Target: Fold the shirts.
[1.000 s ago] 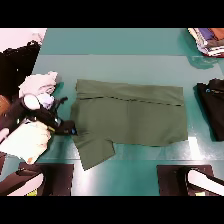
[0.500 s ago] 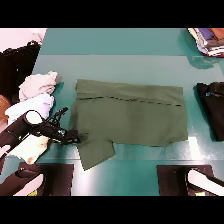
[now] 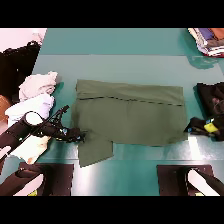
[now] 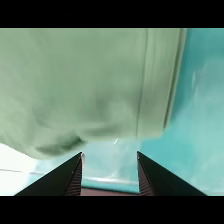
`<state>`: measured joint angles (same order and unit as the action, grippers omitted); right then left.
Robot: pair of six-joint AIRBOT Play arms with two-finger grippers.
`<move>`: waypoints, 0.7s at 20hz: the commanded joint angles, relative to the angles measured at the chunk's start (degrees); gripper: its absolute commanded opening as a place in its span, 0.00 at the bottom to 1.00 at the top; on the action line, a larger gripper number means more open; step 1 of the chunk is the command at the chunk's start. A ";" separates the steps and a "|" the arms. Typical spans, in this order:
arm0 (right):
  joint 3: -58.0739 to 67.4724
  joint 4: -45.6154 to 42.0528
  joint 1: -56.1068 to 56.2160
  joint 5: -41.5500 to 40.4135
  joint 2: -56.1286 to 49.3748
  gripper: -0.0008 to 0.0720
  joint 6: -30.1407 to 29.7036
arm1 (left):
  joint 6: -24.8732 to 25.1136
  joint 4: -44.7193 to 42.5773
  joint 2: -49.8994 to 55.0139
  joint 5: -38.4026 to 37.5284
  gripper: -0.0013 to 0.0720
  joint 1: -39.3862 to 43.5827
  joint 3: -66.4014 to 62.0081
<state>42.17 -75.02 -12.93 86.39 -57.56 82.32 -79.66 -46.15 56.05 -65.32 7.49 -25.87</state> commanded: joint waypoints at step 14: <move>-12.61 5.05 -0.02 -14.73 2.51 0.43 5.73 | 0.63 0.74 -0.04 0.33 0.05 0.04 0.02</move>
<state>29.76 -70.08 -12.95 73.82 -56.51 87.94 -79.02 -45.39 56.05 -65.14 7.49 -25.87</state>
